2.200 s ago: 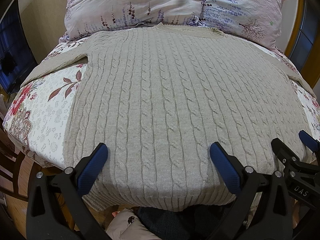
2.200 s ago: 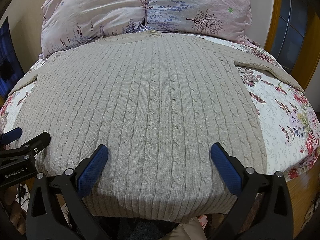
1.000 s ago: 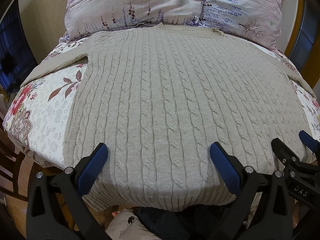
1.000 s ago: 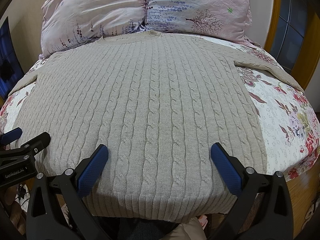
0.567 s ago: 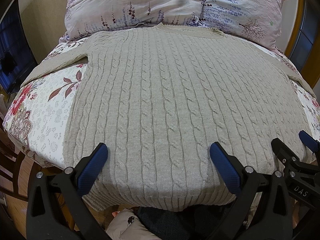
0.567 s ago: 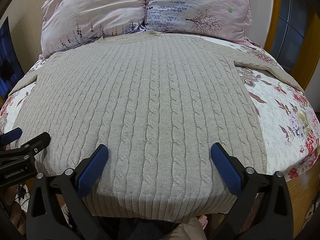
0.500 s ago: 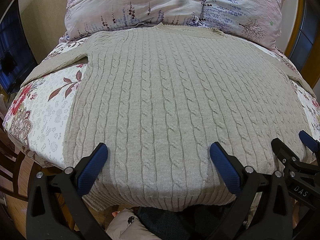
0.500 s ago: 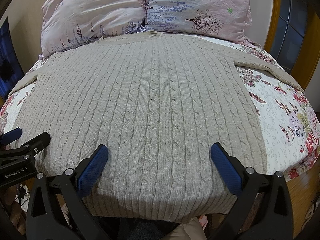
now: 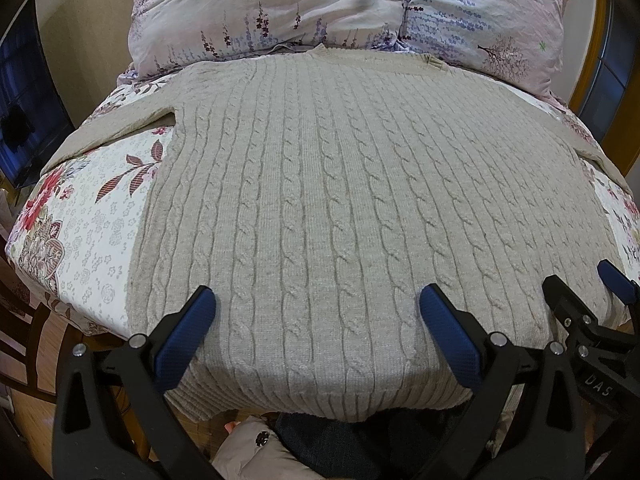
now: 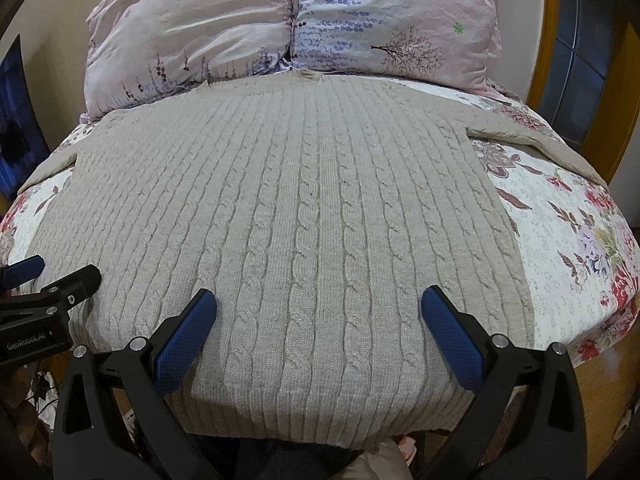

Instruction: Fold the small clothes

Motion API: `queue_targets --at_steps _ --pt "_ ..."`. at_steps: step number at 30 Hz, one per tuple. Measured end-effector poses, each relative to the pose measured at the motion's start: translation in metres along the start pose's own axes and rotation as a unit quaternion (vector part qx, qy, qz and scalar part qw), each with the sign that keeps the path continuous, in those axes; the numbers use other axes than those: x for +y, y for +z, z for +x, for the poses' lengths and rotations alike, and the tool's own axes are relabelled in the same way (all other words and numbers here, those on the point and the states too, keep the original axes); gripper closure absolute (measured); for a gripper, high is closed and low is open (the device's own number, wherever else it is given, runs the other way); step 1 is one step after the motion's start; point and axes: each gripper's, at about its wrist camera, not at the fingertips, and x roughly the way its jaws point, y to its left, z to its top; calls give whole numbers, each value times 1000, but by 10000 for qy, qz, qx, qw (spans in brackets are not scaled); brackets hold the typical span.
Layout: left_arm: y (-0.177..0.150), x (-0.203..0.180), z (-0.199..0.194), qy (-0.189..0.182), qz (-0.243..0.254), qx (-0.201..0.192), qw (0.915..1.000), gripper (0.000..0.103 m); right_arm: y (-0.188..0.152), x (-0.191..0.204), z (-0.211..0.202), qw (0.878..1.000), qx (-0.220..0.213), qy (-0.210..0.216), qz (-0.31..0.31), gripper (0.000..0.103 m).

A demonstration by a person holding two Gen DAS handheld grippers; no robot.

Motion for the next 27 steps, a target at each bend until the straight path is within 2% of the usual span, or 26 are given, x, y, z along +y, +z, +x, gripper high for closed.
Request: queue_targets --at_steps 9,13,17,19,22,25,27 --pt "3 0 2 -31 96 79 9999 2 -4 -4 1 9982 -441 308 -261 1" --pt "7 0 3 -57 188 111 9997 2 7 -15 4 9979 -328 539 -124 1" --pt "18 3 5 -147 267 -25 9995 2 37 -63 7 9911 -298 1031 787 1" --pt "29 7 5 -191 259 -134 9994 2 54 -97 9 9855 -381 1056 1274 8" --pt "51 13 6 -251 259 -316 9988 2 79 -159 18 9721 -439 874 2131 19" --pt "73 16 9 -382 333 -463 9976 2 98 -223 33 9523 -429 629 2956 29" --pt "84 16 12 -482 394 -506 9968 2 106 -266 48 9337 -362 448 3533 33"
